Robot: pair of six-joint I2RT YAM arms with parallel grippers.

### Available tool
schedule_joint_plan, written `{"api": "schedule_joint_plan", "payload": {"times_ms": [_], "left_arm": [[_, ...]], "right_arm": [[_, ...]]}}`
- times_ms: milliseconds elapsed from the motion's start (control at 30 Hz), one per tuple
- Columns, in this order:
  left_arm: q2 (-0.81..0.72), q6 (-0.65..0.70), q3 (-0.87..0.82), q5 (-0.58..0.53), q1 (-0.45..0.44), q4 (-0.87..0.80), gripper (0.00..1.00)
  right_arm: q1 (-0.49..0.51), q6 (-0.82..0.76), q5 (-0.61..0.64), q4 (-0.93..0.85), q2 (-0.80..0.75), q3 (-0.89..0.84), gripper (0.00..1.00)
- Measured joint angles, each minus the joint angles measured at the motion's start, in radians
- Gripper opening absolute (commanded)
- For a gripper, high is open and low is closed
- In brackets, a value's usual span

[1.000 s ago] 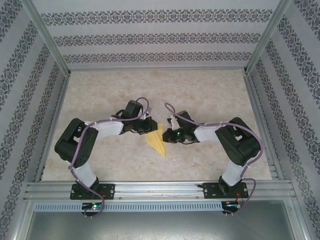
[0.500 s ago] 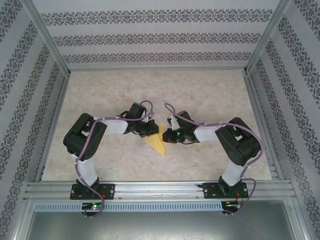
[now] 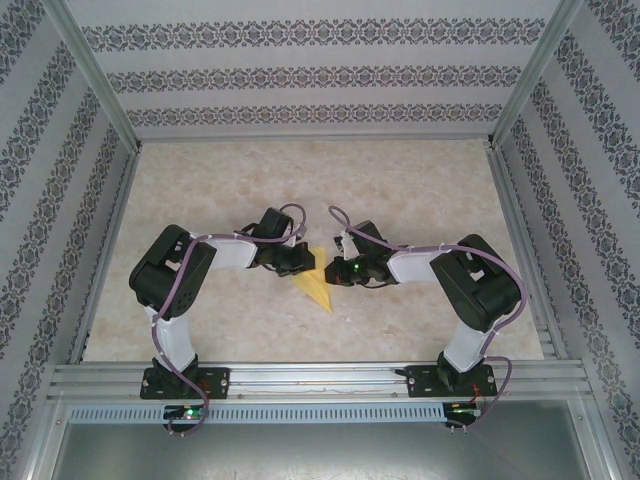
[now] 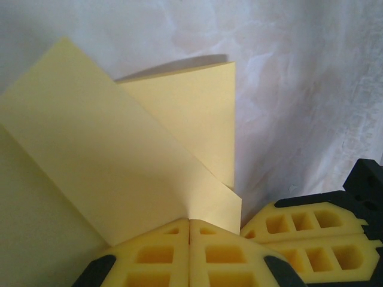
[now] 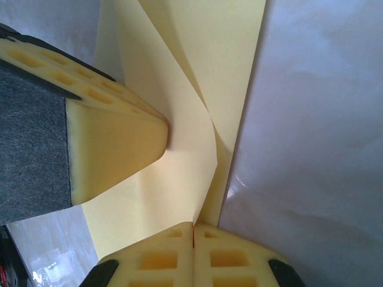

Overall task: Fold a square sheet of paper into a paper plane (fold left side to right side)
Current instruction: Fourth fold the wing at the center of the table.

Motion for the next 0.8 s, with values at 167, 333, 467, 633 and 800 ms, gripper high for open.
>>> {"api": "schedule_joint_plan", "payload": {"times_ms": [167, 333, 467, 633, 800], "left_arm": [[0.0, 0.0, -0.001, -0.004, 0.0, 0.0, 0.06], [0.0, 0.001, -0.007, -0.008, 0.0, 0.005, 0.05], [0.0, 0.001, -0.016, -0.007, 0.0, 0.022, 0.05], [-0.002, 0.0, -0.027, -0.004, 0.0, 0.042, 0.05], [-0.002, 0.0, -0.027, -0.004, 0.0, 0.043, 0.05]], "right_arm": [[0.0, 0.0, 0.0, 0.0, 0.0, 0.0, 0.0], [0.002, -0.001, 0.0, -0.001, -0.003, 0.0, 0.0], [0.005, -0.001, 0.006, -0.007, -0.006, 0.003, 0.04], [0.006, -0.003, 0.008, -0.027, -0.007, 0.015, 0.11], [0.006, -0.003, 0.01, -0.047, -0.017, 0.021, 0.19]]}}
